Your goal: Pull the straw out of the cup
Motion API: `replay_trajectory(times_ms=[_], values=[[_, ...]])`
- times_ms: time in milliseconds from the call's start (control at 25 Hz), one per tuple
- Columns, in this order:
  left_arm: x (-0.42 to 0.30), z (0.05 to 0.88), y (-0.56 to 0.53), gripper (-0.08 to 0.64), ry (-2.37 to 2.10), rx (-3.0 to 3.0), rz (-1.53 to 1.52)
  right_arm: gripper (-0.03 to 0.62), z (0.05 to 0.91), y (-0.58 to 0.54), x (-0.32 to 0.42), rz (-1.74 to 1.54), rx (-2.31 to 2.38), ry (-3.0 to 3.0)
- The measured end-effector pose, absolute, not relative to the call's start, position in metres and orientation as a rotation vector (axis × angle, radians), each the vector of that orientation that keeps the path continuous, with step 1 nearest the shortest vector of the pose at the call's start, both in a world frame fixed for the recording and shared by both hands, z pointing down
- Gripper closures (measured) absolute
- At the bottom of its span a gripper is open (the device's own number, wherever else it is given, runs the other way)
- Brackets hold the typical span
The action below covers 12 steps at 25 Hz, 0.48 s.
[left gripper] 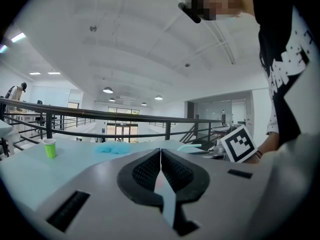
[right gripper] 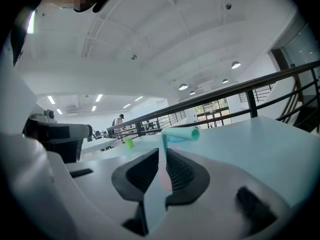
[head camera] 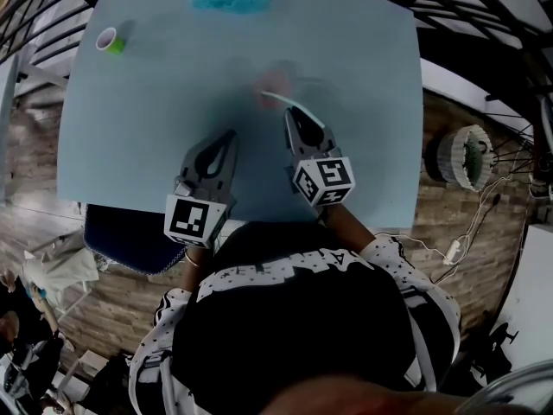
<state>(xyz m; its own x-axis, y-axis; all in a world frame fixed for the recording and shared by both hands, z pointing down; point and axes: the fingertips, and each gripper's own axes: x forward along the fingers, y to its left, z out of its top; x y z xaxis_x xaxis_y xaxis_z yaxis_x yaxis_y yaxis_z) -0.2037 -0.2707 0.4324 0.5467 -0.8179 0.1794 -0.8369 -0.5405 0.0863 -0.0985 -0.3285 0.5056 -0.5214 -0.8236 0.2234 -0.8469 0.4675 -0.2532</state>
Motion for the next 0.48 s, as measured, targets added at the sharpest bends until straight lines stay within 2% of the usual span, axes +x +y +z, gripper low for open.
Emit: replay_trajectory(times_ms=[480], values=[[-0.2041, 0.4361, -0.2747, 0.545, -1.407, 2.608, 0.21, 0.558, 0.5024, -0.3384, -0.1026, 0.467, 1.512, -2.636]])
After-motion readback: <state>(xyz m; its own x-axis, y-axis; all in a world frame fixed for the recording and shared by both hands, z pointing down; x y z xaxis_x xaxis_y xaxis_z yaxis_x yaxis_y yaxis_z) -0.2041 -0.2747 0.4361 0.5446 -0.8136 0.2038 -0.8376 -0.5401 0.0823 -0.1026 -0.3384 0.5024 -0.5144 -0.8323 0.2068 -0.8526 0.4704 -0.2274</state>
